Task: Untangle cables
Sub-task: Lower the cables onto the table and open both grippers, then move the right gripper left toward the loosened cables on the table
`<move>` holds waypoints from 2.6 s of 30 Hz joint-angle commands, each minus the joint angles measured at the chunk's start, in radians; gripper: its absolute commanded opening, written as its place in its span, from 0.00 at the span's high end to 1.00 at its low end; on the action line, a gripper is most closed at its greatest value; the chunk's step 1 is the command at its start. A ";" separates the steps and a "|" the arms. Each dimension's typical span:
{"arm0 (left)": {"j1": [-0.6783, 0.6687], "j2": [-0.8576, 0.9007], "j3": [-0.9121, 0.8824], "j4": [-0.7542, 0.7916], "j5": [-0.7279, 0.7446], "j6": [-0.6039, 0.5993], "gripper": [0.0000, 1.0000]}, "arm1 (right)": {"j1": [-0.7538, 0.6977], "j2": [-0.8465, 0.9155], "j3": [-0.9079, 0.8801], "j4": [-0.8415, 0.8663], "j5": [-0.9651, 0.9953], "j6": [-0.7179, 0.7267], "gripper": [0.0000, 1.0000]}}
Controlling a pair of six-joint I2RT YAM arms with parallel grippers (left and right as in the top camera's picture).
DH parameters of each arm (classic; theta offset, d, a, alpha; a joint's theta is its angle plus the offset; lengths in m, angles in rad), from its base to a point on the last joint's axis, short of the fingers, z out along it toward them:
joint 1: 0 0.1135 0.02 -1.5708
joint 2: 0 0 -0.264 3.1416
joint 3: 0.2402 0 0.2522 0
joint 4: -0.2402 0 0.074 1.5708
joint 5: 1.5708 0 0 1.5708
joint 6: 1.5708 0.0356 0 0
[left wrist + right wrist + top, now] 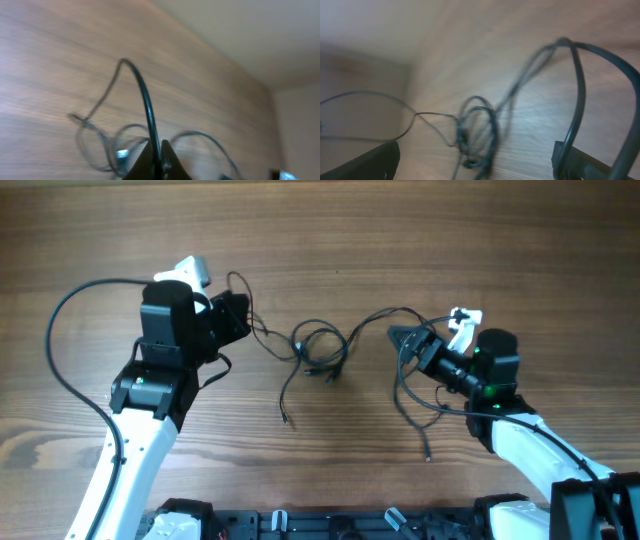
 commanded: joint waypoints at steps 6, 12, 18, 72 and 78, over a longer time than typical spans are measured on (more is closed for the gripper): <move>0.054 0.014 -0.002 -0.261 -0.561 -0.473 0.00 | -0.026 -0.014 0.020 -0.100 0.196 -0.008 0.00; 0.055 0.061 -0.002 -0.244 -0.272 -0.486 0.00 | -0.027 -0.014 0.122 -0.276 0.167 -0.111 0.00; 0.055 0.165 -0.002 -0.244 -0.255 -0.488 0.00 | -0.027 -0.014 0.203 -0.396 0.090 -0.125 0.00; -0.040 0.235 -0.002 -0.232 -0.103 -0.489 0.00 | 0.087 0.266 0.442 -0.580 0.065 0.171 0.00; -0.040 0.235 -0.002 -0.232 -0.103 -0.489 0.00 | 0.170 0.310 0.442 -0.506 0.160 0.244 0.03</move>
